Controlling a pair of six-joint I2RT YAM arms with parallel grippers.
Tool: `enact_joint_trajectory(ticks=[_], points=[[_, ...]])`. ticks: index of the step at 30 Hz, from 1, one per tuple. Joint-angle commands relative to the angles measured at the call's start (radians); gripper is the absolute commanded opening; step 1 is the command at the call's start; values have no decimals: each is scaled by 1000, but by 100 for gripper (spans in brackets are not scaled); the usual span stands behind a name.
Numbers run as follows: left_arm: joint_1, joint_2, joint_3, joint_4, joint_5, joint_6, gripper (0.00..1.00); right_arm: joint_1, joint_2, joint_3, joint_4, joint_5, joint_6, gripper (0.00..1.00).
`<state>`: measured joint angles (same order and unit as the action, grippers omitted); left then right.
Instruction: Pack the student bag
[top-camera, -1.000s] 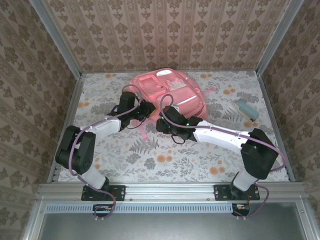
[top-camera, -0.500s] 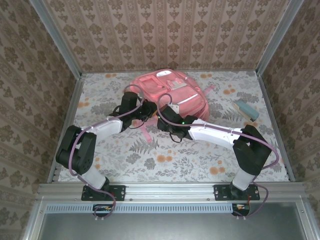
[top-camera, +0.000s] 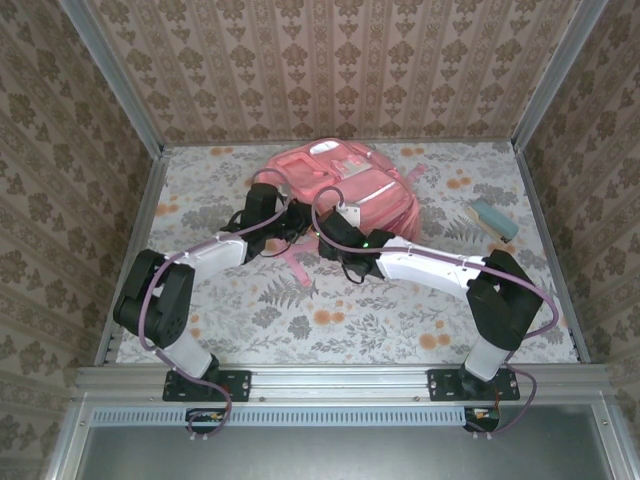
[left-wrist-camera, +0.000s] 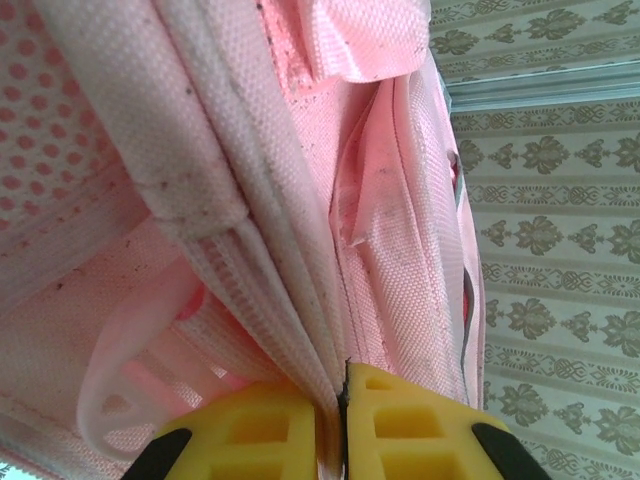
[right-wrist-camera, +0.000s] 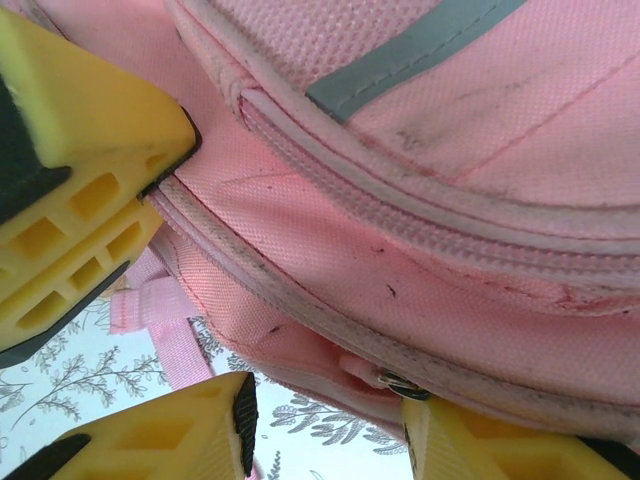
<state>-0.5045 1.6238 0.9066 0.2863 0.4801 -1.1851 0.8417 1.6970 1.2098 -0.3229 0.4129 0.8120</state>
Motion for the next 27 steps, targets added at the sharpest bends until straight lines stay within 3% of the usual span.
enact_joint_trajectory(ticks=[1, 7, 15, 21, 27], points=[[-14, 7, 32, 18, 66, 51, 11, -30, -11, 61, 13, 125, -53, 43], [-15, 17, 42, 15, 78, 59, 11, -40, 10, 80, 12, 145, -69, 40], [-23, 19, 62, 22, 104, 58, 10, -43, 72, 136, 31, 280, -86, 34], [-25, 18, 66, 33, 117, 48, 7, -56, 116, 178, 29, 365, -55, 25], [-20, 17, 66, 9, 96, 63, 7, -70, 72, 152, 9, 357, -82, 10]])
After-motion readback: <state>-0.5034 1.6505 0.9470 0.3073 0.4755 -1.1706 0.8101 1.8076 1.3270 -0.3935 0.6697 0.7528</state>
